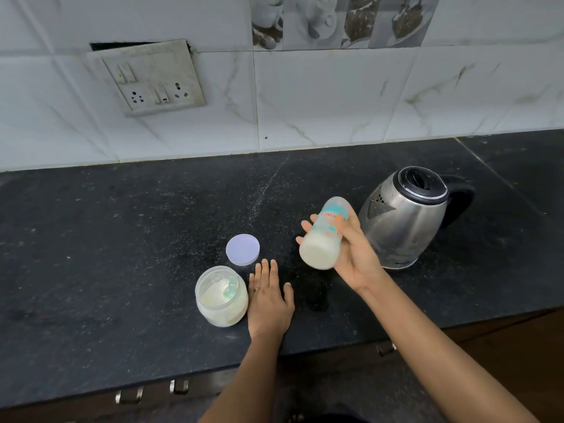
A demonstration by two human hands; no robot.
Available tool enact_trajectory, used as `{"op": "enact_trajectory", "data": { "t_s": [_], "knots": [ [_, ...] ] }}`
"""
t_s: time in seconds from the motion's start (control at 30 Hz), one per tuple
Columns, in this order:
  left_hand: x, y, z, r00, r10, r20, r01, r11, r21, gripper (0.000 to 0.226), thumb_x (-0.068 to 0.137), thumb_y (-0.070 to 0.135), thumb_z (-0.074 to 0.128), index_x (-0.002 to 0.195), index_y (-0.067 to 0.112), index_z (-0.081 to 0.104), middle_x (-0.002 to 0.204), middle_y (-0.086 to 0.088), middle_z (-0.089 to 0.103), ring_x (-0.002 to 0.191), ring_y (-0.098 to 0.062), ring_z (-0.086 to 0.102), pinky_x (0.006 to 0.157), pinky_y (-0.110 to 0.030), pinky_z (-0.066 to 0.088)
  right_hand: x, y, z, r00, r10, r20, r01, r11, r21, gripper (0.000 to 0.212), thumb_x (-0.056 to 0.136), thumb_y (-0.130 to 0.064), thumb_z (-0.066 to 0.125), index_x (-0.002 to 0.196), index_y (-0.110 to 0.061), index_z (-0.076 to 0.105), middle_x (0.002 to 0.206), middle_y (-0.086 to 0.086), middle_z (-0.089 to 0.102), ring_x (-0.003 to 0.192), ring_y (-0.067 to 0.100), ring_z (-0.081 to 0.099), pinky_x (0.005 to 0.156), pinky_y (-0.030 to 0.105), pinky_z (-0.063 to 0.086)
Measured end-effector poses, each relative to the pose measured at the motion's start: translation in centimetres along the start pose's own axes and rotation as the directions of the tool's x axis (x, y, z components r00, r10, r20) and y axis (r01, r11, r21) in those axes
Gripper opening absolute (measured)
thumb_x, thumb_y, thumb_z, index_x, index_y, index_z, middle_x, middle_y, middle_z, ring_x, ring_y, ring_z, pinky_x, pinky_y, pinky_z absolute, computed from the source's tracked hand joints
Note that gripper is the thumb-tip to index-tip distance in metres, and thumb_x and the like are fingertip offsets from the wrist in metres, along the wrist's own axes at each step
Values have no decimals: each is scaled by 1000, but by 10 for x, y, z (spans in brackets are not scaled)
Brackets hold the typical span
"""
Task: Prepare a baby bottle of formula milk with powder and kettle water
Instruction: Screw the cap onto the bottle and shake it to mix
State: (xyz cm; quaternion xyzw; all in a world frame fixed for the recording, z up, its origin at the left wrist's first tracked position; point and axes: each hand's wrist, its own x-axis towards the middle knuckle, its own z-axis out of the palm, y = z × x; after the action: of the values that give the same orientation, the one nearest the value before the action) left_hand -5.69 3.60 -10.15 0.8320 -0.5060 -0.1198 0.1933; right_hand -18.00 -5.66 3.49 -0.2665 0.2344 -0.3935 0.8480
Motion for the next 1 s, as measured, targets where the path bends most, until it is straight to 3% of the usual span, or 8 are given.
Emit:
{"op": "enact_trajectory", "data": {
  "t_s": [0.2, 0.3, 0.37, 0.5, 0.63, 0.77, 0.9, 1.0],
  "knots": [
    [1, -2, 2, 1000, 6, -4, -6, 1000, -2, 65, 95, 41, 18, 153, 14, 13, 161, -6, 10, 148, -17, 2, 119, -32, -7, 1, 3, -4, 995, 98, 5, -98, 994, 47, 104, 57, -19, 92, 145, -22, 36, 118, 24, 63, 106, 39, 66, 75, 55, 56],
    [-1, -1, 2, 1000, 14, -15, -14, 1000, -18, 76, 86, 47, 4, 152, 13, 16, 161, -6, 12, 148, -18, 4, 119, -31, -8, 2, 4, -8, 993, 116, -11, -115, 990, 87, 115, 54, -19, 94, 149, -17, 29, 112, 24, 63, 104, 39, 67, 75, 55, 56],
    [0, -1, 2, 1000, 23, -20, -23, 1000, -10, 79, 83, 49, 1, 153, 13, 15, 161, -6, 11, 148, -17, 3, 117, -30, -10, -1, 4, -7, 983, 178, 41, -180, 983, 41, 115, 53, -20, 95, 149, -17, 31, 115, 24, 66, 105, 40, 66, 76, 54, 56],
    [0, 0, 1, 1000, 15, -21, -15, 1000, -17, 78, 84, 48, 2, 153, 13, 16, 161, -6, 12, 148, -17, 4, 118, -30, -9, 2, 7, -13, 994, 105, 1, -104, 986, 133, 121, 48, -19, 97, 150, -17, 30, 118, 25, 61, 107, 41, 65, 75, 55, 56],
    [0, -2, 2, 1000, 11, -16, -11, 1000, -10, 63, 96, 40, 22, 153, 13, 15, 161, -6, 11, 148, -17, 3, 119, -32, -7, -4, 5, -10, 980, 152, 130, -160, 986, 49, 109, 54, -15, 93, 146, -21, 36, 115, 23, 65, 103, 40, 66, 78, 55, 56],
    [0, -1, 1, 1000, 12, -6, -12, 1000, -14, 65, 94, 40, 20, 153, 14, 13, 161, -6, 10, 148, -17, 1, 119, -32, -8, 3, 3, -15, 995, 95, 33, -99, 984, 147, 117, 49, -13, 95, 148, -22, 32, 112, 23, 65, 100, 37, 68, 77, 54, 56],
    [1, -2, 2, 1000, 17, -10, -17, 1000, -9, 61, 98, 38, 25, 153, 13, 13, 161, -6, 9, 148, -17, 1, 119, -32, -6, 0, -2, -15, 977, 138, 161, -146, 988, 39, 110, 56, -14, 90, 149, -25, 32, 113, 20, 65, 94, 34, 68, 78, 51, 56],
    [0, -2, 2, 1000, 14, -11, -14, 1000, -14, 65, 94, 41, 21, 153, 13, 15, 161, -6, 12, 148, -17, 3, 119, -32, -6, 8, -6, -12, 996, 85, 10, -86, 991, 99, 116, 47, -18, 94, 147, -19, 34, 111, 18, 63, 90, 32, 70, 73, 47, 58]
  ]
}}
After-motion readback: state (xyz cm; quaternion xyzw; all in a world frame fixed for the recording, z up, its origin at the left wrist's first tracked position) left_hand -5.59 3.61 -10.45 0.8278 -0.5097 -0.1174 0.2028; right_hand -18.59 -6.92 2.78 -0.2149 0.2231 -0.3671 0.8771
